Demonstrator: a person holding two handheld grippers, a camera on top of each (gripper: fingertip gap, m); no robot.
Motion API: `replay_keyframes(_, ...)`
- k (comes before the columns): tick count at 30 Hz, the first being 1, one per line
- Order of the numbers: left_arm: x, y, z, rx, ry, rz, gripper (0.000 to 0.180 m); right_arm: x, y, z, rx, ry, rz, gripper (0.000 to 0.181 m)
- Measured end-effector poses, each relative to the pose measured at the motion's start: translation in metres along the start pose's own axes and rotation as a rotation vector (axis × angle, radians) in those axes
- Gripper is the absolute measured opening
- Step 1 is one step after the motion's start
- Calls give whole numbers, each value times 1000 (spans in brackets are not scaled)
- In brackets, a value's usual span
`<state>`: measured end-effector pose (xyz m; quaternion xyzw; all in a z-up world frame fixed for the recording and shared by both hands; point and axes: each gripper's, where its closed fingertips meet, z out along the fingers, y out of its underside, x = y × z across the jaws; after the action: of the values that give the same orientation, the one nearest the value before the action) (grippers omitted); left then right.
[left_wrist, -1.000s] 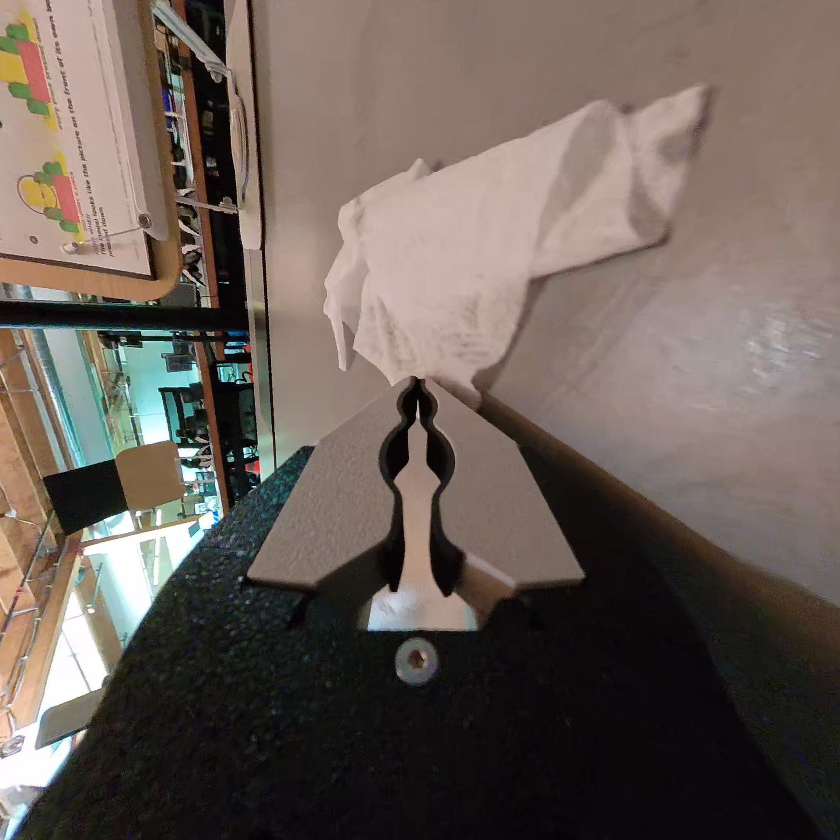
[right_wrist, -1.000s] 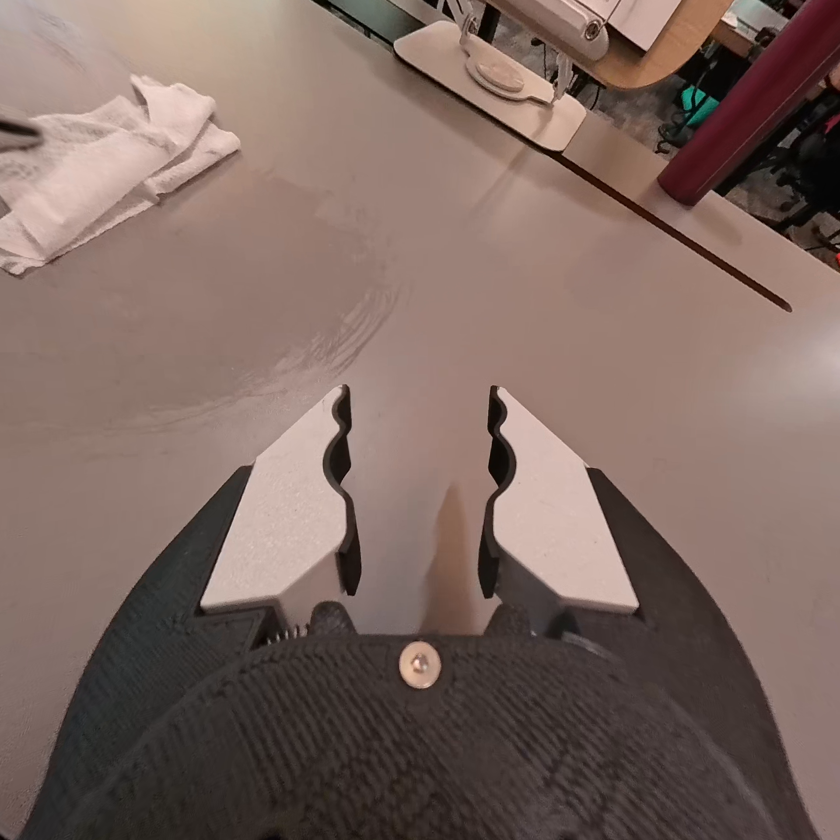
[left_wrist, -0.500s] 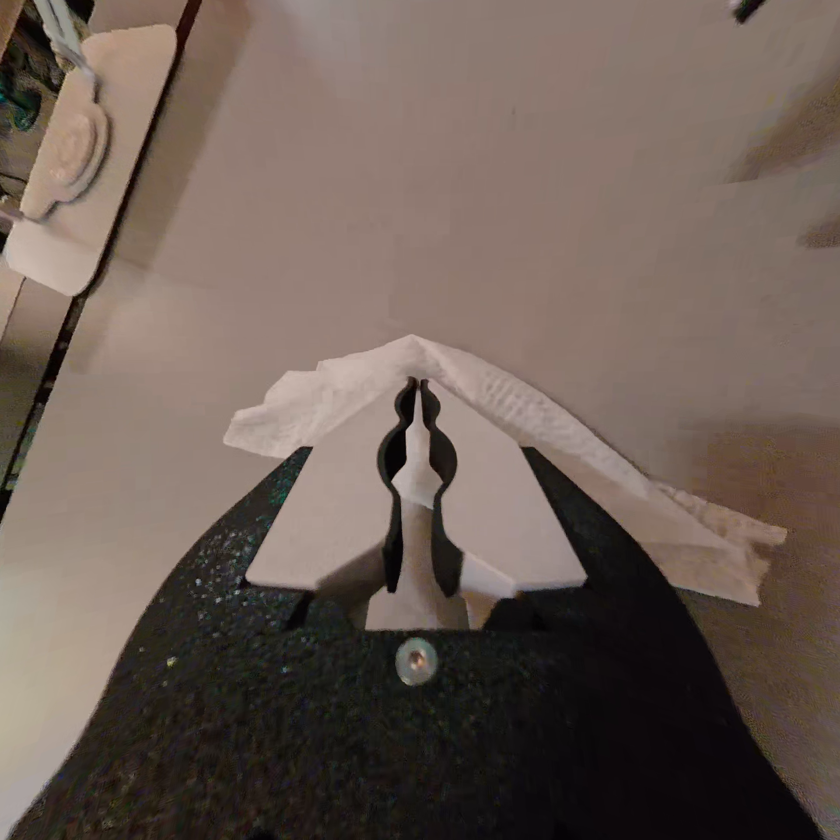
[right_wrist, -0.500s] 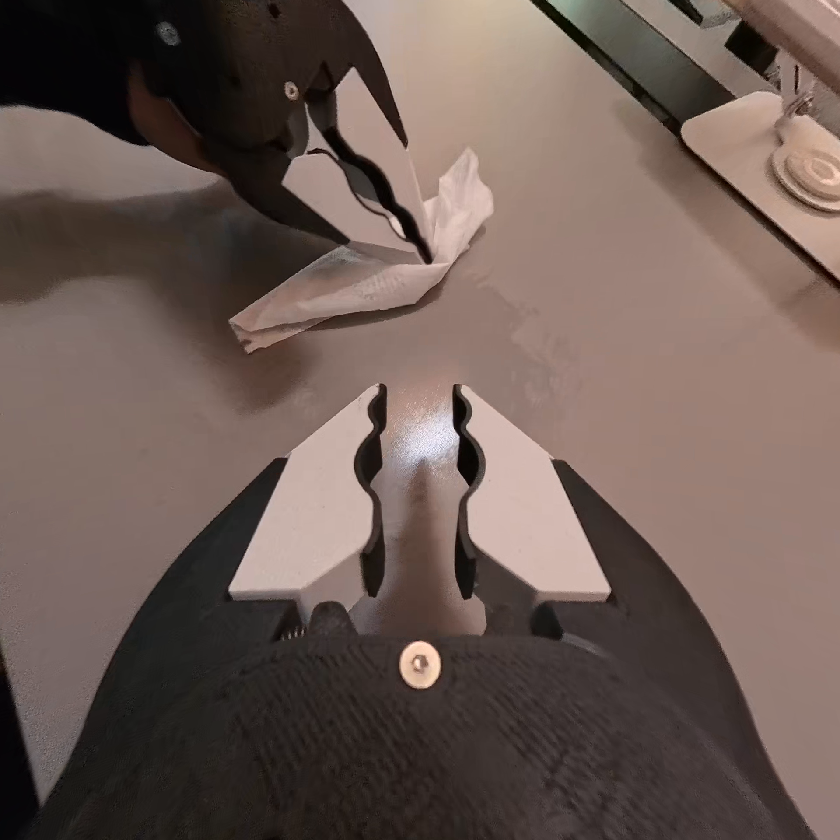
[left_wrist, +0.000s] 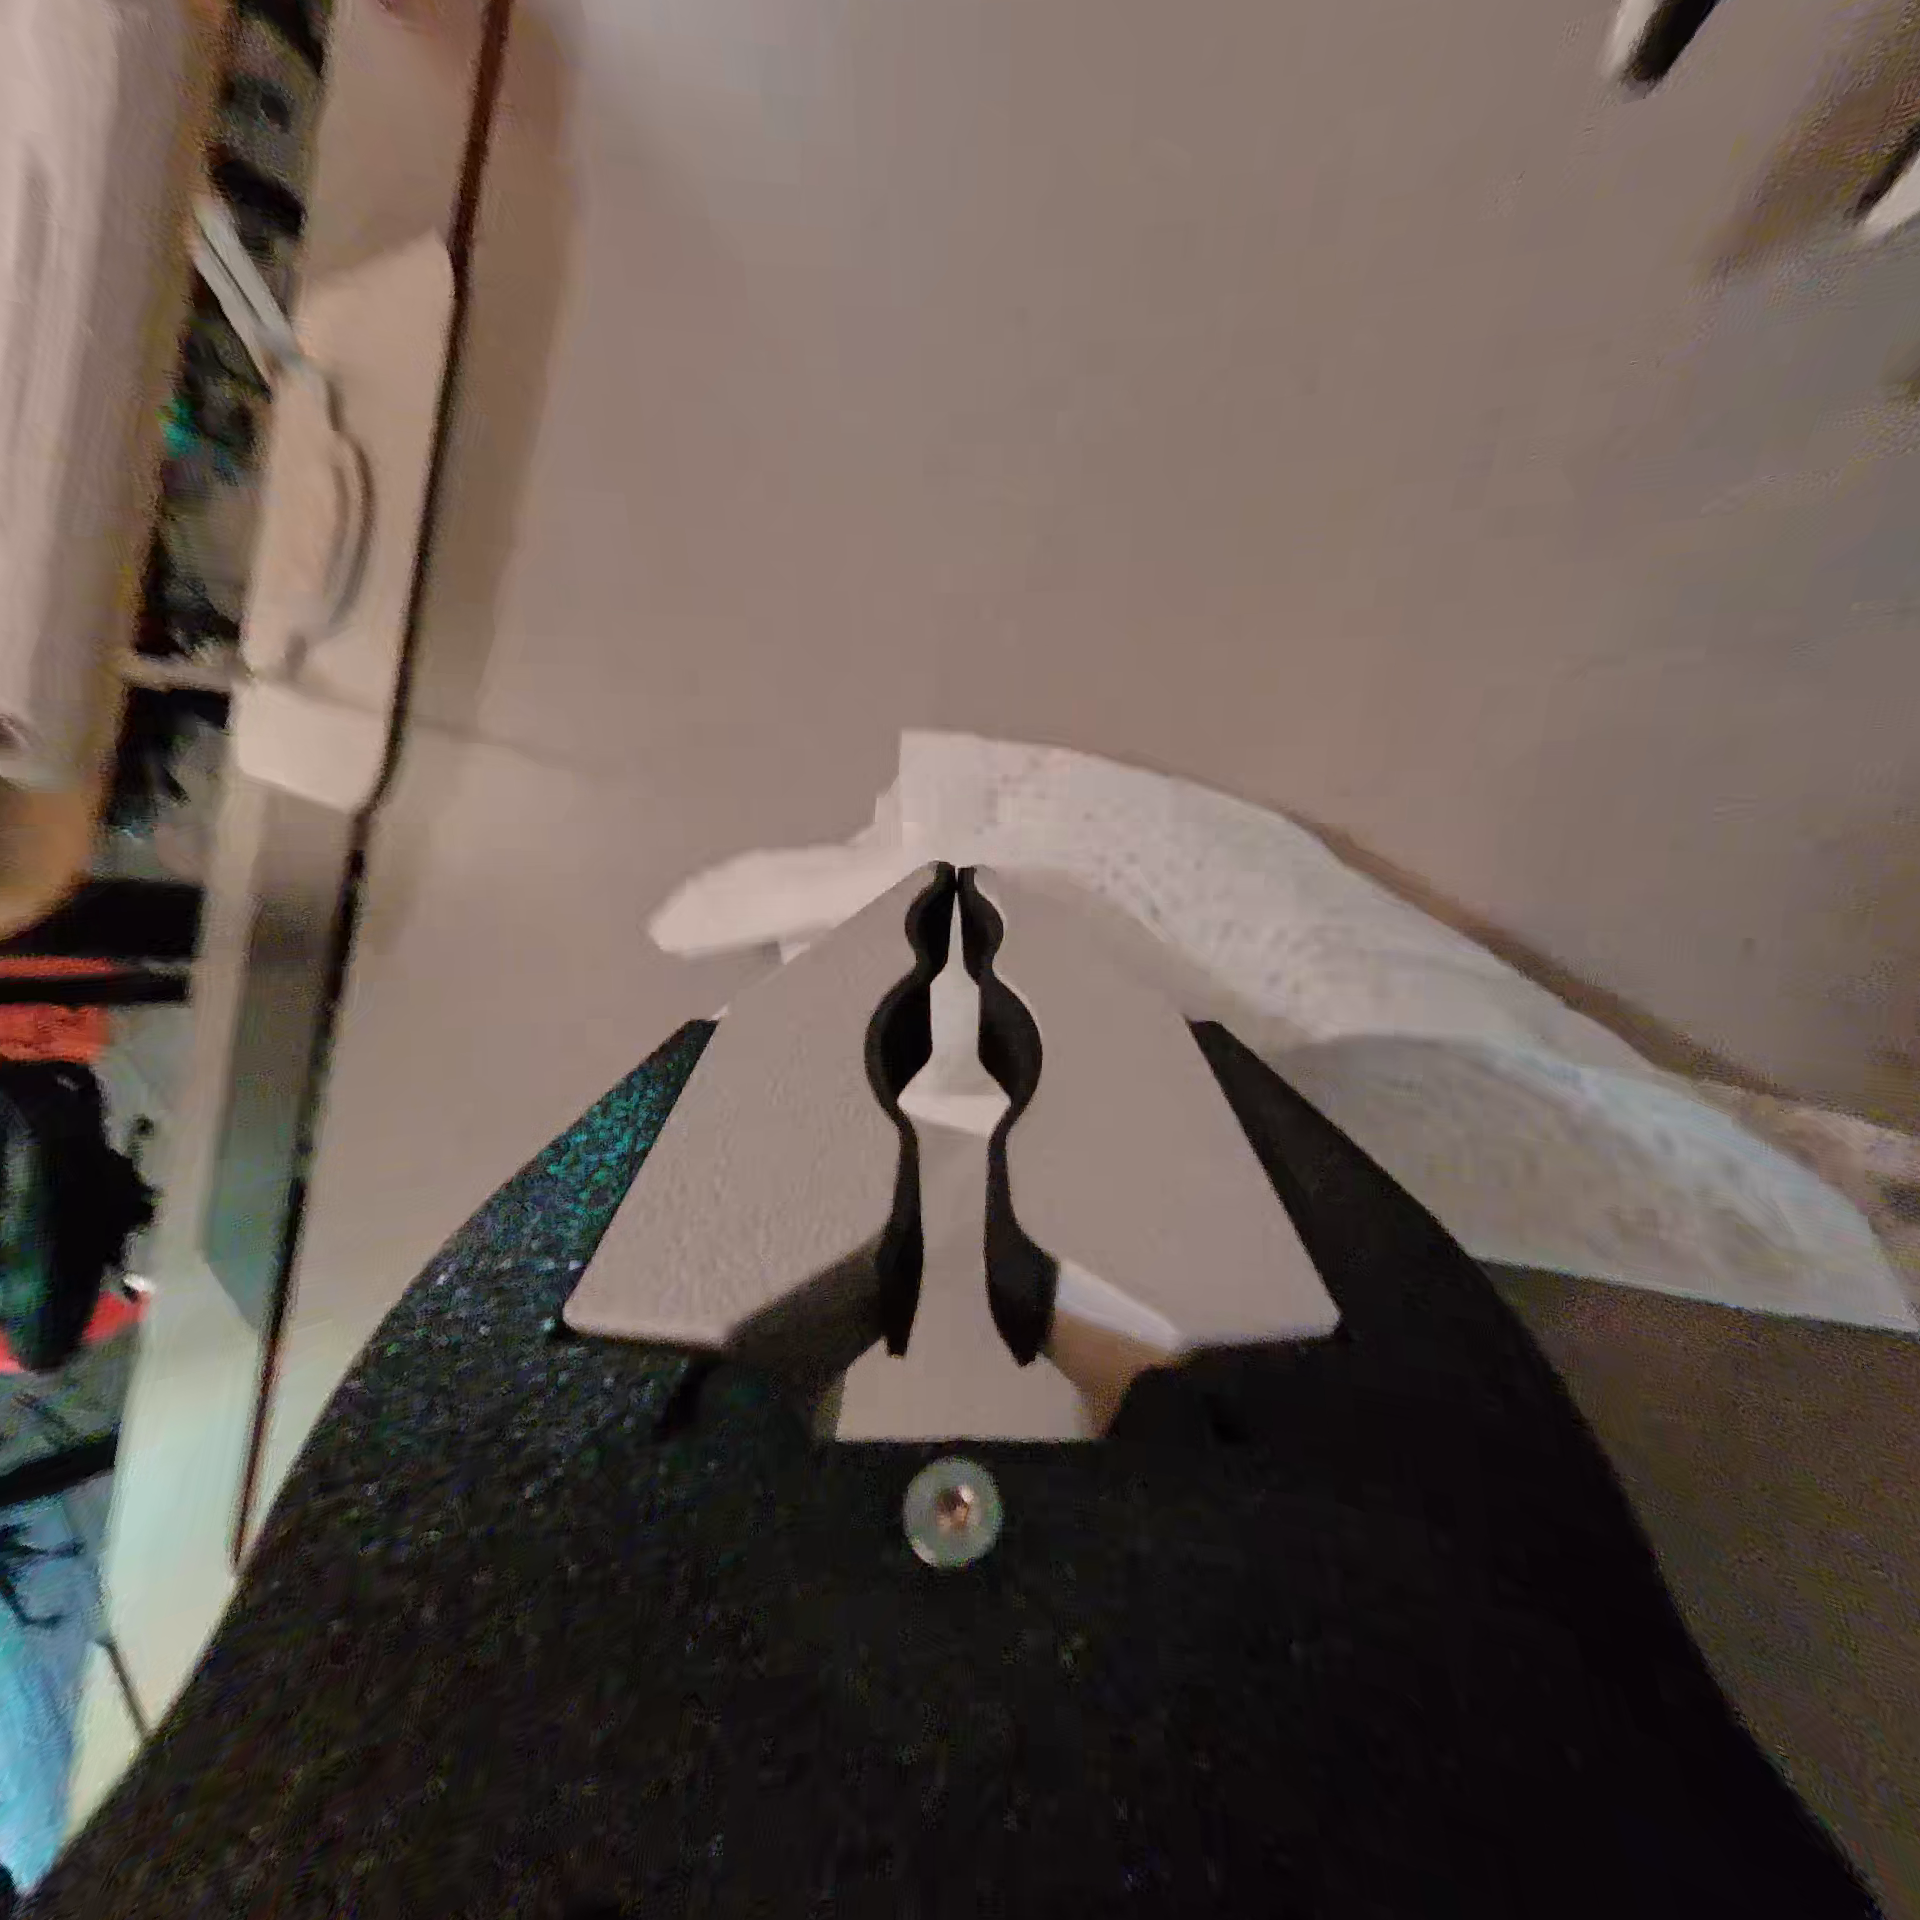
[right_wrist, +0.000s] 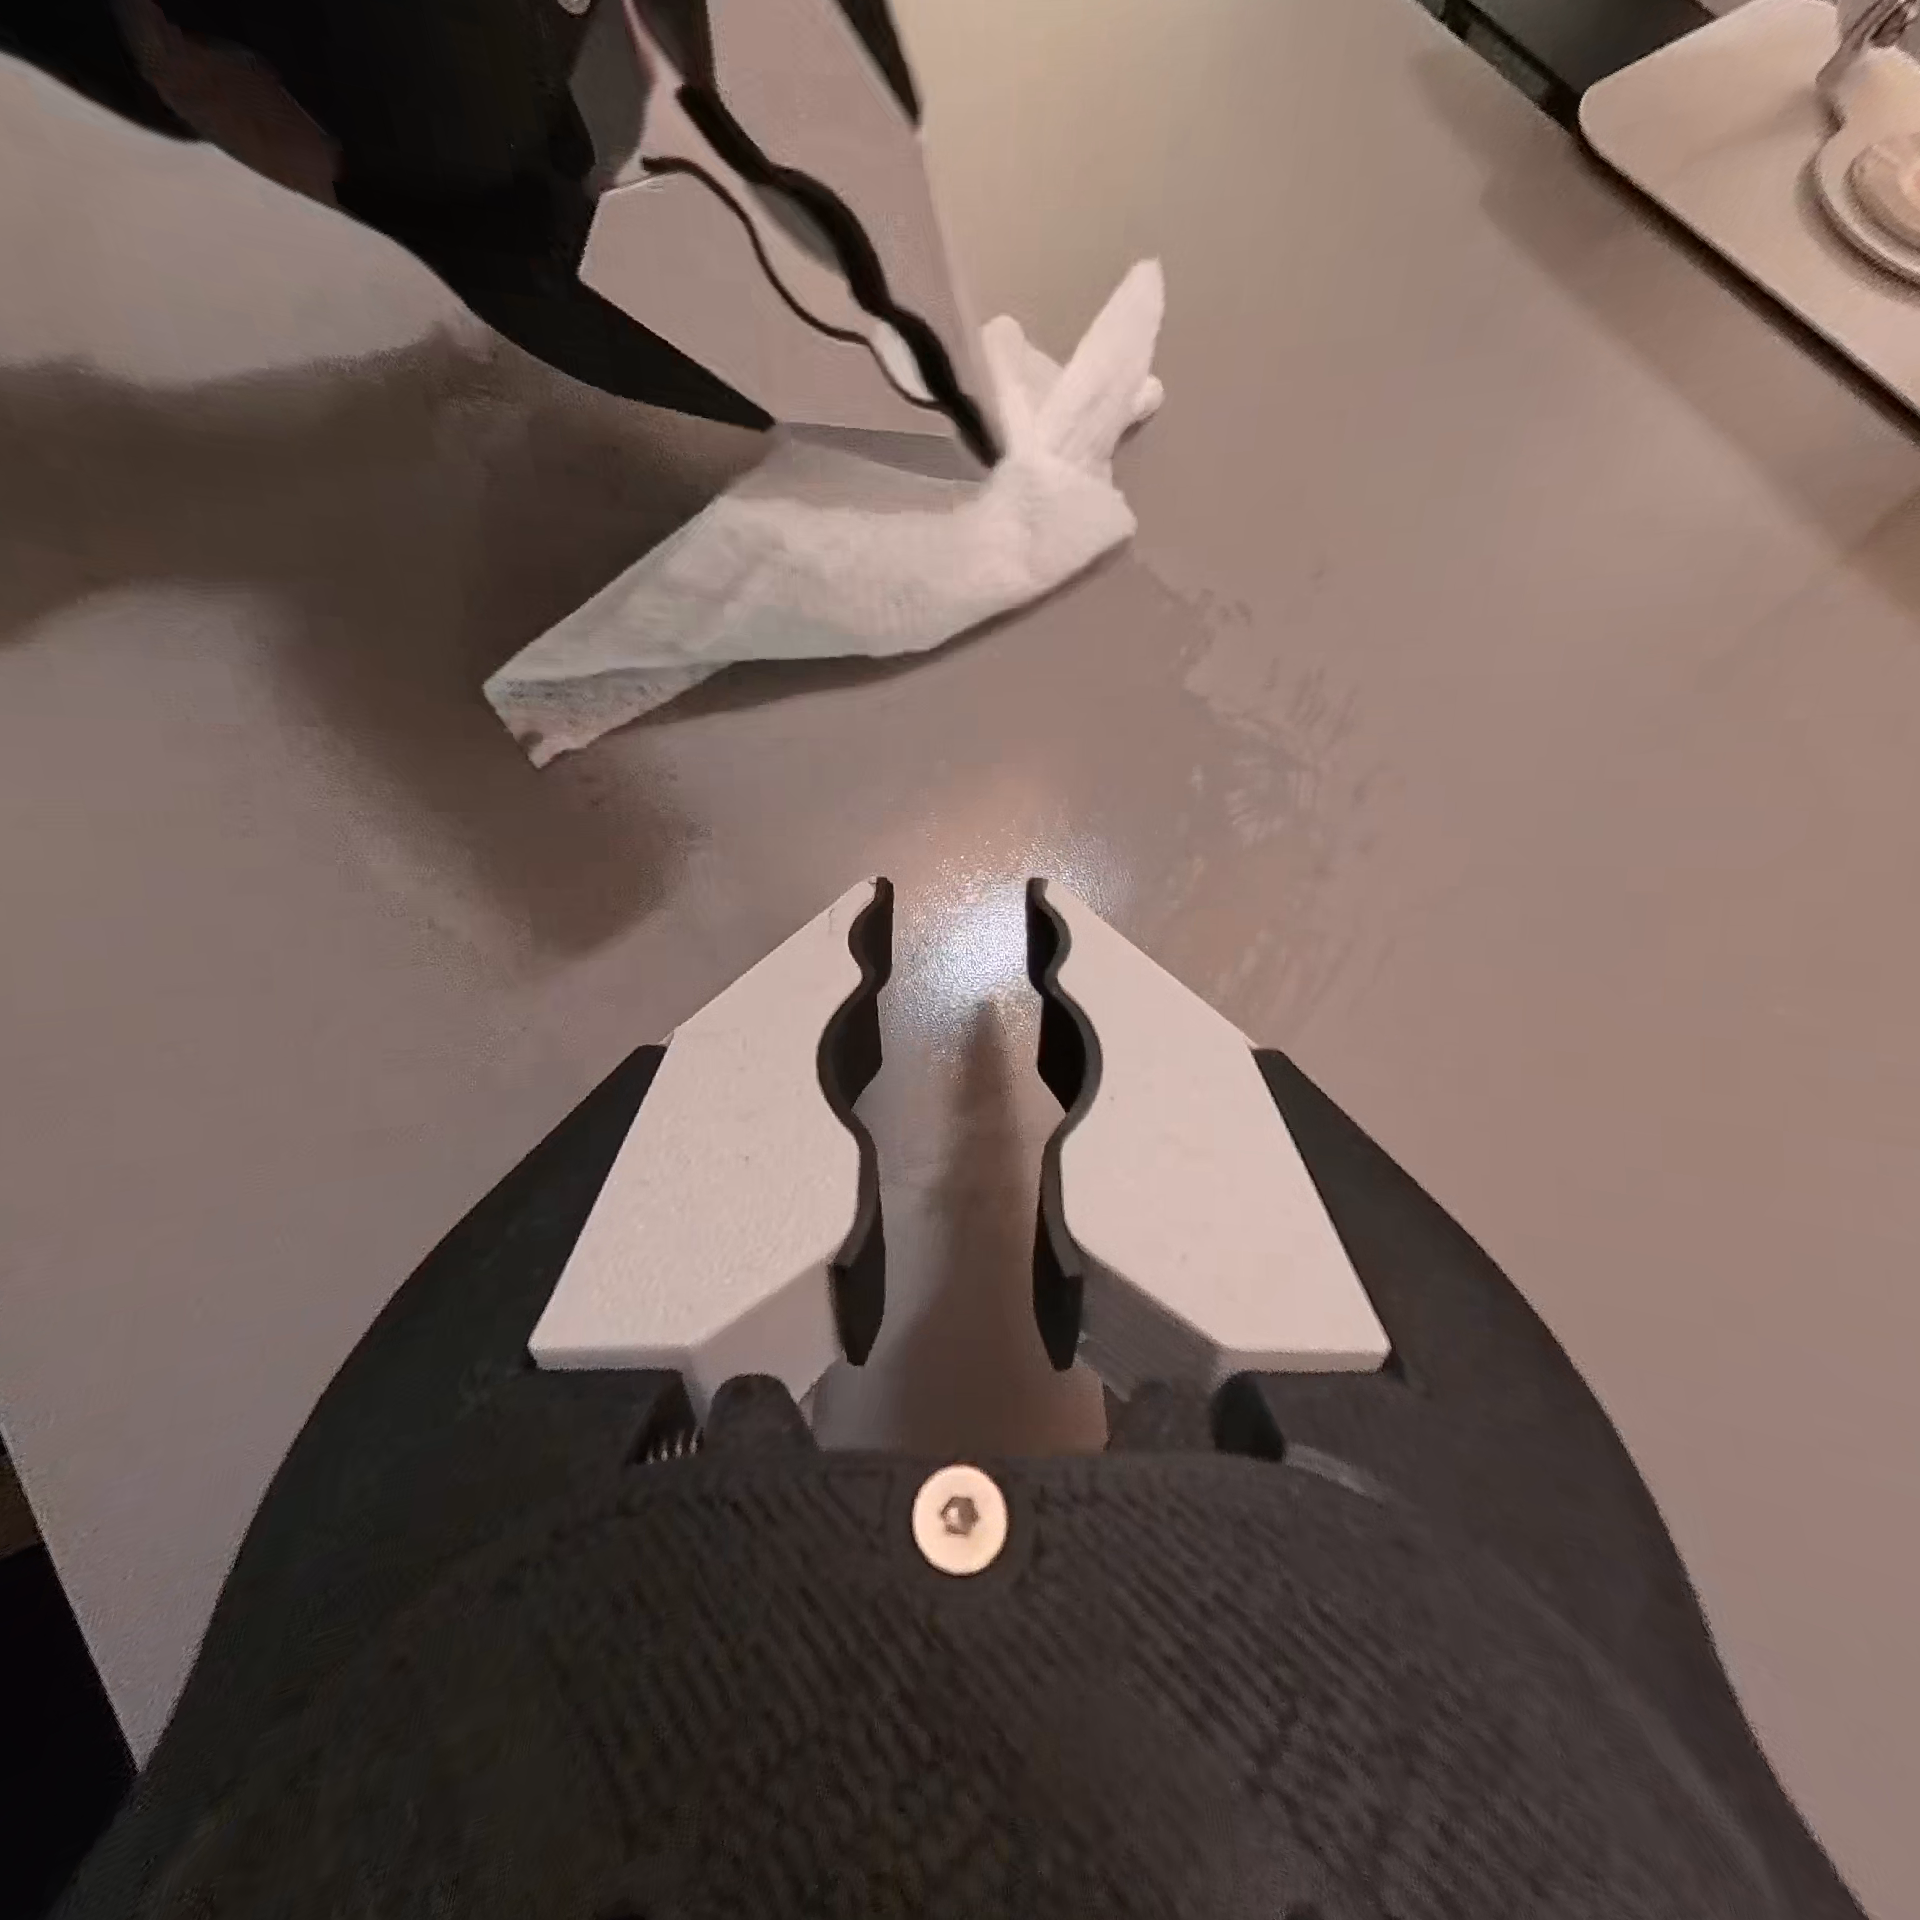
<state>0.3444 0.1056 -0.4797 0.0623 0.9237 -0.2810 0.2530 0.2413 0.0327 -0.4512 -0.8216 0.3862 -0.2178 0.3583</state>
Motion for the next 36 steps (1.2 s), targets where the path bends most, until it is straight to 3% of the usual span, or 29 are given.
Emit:
replay_keyframes(1, 2, 18, 0, -39, 15, -44, 0, 0, 1, -1, 2, 4, 4, 24)
replay_keyframes(7, -27, 85, -47, -127, -129, -249, 0, -8, -4, -2, 48, -32, 47, 25)
replay_keyframes(14, -66, 132, -104, -461, -385, -287, 6, -26, -27, 11, 79, -78, 13, 25)
replay_keyframes(17, -60, 159, -112, -649, -392, -386, 11, -35, -36, 20, 72, -93, -31, 25)
replay_keyframes(21, -24, 203, -130, -761, -350, -602, 11, -40, -53, 28, 105, -83, -32, 25)
replay_keyframes(23, -9, 226, -142, -809, -350, -648, 27, -42, -61, 33, 116, -82, -34, 25)
replay_keyframes(29, -8, 234, -159, -725, -352, -732, 52, -55, -74, 45, 104, -113, -90, 25)
replay_keyframes(32, -30, 219, -163, -569, -429, -686, 48, -58, -77, 45, 102, -117, -86, 24)
replay_keyframes(36, -45, 209, -168, -468, -506, -592, 36, -62, -71, 44, 83, -111, -78, 24)
